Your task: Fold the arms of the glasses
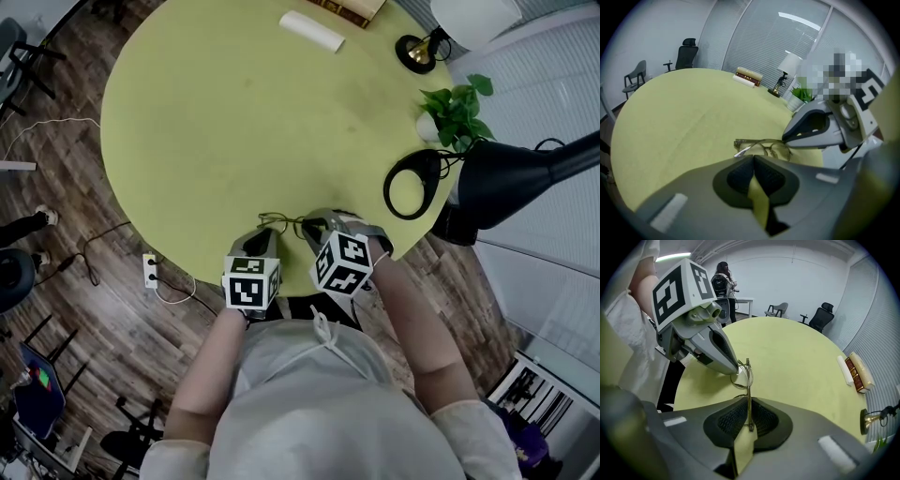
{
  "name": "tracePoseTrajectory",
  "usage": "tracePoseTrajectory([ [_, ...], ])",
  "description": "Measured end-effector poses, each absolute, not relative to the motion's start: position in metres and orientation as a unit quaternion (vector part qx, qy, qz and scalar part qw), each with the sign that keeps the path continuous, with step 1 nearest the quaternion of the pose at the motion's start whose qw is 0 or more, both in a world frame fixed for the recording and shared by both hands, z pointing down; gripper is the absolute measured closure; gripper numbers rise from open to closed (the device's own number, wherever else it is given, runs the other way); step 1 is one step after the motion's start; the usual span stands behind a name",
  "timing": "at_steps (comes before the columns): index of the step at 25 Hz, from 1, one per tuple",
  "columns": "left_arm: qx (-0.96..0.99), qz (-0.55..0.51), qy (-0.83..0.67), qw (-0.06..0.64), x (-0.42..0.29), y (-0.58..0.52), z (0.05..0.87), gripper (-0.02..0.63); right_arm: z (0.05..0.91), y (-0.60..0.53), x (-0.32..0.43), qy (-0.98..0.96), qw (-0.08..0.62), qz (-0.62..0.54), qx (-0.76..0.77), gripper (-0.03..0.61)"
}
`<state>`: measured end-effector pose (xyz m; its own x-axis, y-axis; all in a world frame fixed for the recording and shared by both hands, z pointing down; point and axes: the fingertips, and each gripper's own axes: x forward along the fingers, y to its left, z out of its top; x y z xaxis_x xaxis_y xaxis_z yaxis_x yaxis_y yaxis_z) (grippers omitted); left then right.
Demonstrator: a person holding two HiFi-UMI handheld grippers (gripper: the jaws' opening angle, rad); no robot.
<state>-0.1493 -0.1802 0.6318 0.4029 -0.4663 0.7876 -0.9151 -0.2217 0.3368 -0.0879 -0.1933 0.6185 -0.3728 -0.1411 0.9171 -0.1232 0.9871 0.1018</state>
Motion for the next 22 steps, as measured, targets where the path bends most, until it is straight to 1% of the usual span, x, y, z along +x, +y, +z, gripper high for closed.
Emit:
tracePoseTrajectory([
  [9, 0.732, 0.268, -0.469, 0.414, -0.151, -0.179, 0.633, 0.607, 0.622, -0.196, -0.09, -0.831, 0.548, 0.001, 0.09, 0.544],
  [11, 0.736, 0.261, -0.469, 0.413, -0.151, -0.18, 0.626, 0.607, 0.618, -0.199, -0.092, -0.839, 0.533, 0.008, 0.11, 0.507],
  [13, 0.743, 0.246, -0.472, 0.406, -0.152, -0.183, 0.611, 0.607, 0.605, -0.201, -0.095, -0.855, 0.502, 0.016, 0.133, 0.461],
  [15, 0.753, 0.231, -0.477, 0.39, -0.152, -0.19, 0.592, 0.607, 0.586, -0.206, -0.096, -0.872, 0.461, 0.029, 0.165, 0.439],
  [19, 0.784, 0.197, -0.49, 0.327, -0.152, -0.214, 0.538, 0.607, 0.538, -0.221, -0.087, -0.889, 0.378, 0.056, 0.252, 0.454],
  [22, 0.81, 0.162, -0.497, 0.265, -0.15, -0.233, 0.484, 0.607, 0.496, -0.233, -0.078, -0.892, 0.311, 0.069, 0.32, 0.513],
])
